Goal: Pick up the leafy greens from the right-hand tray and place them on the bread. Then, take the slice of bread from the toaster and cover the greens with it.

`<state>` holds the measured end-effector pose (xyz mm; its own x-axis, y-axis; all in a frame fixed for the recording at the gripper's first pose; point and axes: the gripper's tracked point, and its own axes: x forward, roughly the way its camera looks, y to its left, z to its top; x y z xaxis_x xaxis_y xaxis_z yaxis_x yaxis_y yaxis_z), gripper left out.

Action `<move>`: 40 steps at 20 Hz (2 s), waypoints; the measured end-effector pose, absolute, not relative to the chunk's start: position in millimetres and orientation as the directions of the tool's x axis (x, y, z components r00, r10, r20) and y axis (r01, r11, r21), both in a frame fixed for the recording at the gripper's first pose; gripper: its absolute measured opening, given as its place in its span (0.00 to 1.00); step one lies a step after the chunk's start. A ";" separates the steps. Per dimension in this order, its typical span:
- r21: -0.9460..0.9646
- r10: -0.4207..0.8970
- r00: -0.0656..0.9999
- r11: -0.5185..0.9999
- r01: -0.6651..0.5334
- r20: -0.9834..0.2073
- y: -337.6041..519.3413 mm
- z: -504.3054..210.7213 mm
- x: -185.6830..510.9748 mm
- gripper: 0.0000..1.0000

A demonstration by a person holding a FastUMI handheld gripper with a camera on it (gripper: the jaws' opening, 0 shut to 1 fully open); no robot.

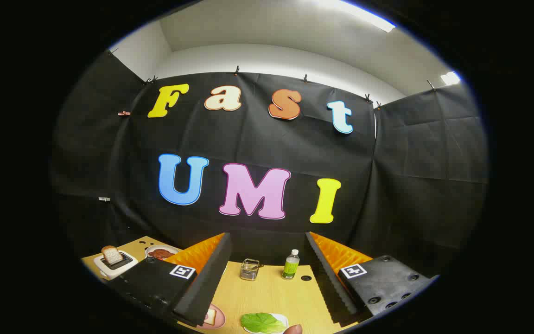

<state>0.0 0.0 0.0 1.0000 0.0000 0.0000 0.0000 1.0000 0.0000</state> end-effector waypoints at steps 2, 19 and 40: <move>-0.006 0.002 1.000 1.000 -0.002 0.000 0.6 -0.7 0.5 0.97; -0.023 0.022 1.000 0.999 -0.022 0.006 1.3 -5.4 8.2 0.97; 0.022 0.227 0.561 0.937 -0.348 -0.796 -6.7 -362.9 -8.6 0.93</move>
